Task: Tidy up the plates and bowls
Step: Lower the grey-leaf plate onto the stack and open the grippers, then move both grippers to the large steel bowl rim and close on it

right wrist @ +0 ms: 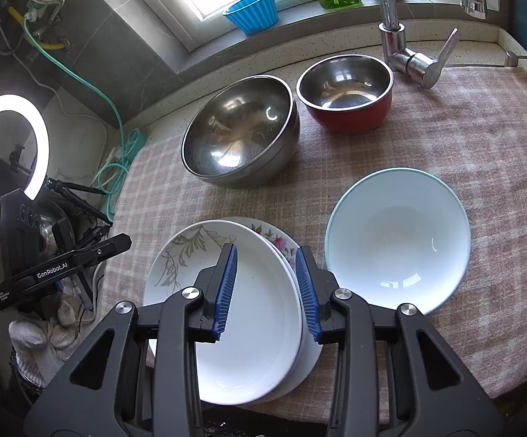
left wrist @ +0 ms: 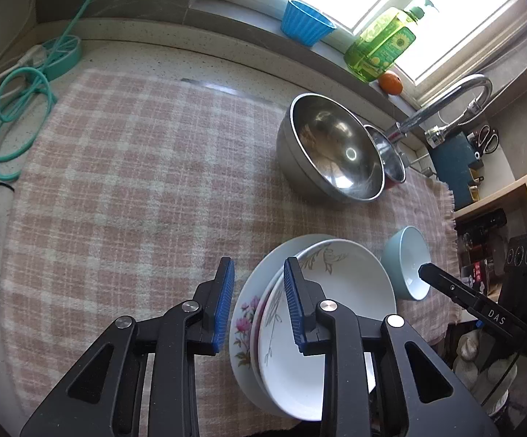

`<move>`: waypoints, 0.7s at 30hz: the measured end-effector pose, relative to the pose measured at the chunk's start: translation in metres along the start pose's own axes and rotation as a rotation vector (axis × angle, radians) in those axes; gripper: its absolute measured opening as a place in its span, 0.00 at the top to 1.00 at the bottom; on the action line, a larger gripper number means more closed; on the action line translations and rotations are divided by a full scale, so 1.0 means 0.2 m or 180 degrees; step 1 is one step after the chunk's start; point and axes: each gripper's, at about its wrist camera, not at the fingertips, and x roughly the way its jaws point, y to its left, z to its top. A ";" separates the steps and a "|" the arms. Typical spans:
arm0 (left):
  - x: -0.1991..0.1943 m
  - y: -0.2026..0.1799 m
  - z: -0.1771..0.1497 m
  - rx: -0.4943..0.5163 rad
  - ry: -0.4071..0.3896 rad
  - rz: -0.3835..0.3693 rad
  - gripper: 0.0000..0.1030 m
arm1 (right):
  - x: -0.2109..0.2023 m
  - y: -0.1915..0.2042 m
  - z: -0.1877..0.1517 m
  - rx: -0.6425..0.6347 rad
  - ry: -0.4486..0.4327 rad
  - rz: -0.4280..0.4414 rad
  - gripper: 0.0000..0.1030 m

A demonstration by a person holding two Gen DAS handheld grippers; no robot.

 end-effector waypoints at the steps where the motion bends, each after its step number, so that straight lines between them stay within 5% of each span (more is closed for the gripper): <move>1: 0.00 0.00 0.02 -0.0017 -0.0022 -0.0009 0.74 | 0.00 0.00 0.01 0.0048 -0.0032 0.0024 0.55; 6: 0.01 0.00 0.10 -0.0067 -0.0077 -0.0057 0.61 | 0.02 -0.01 0.09 0.0194 -0.0123 0.0083 0.53; 9: 0.03 -0.01 0.16 -0.0046 -0.0095 -0.0074 0.61 | 0.03 -0.01 0.14 0.0232 -0.0153 0.0064 0.36; 21: 0.16 -0.07 0.40 0.0002 -0.0106 -0.0099 0.61 | 0.17 0.01 0.34 0.0226 -0.0106 0.0011 0.36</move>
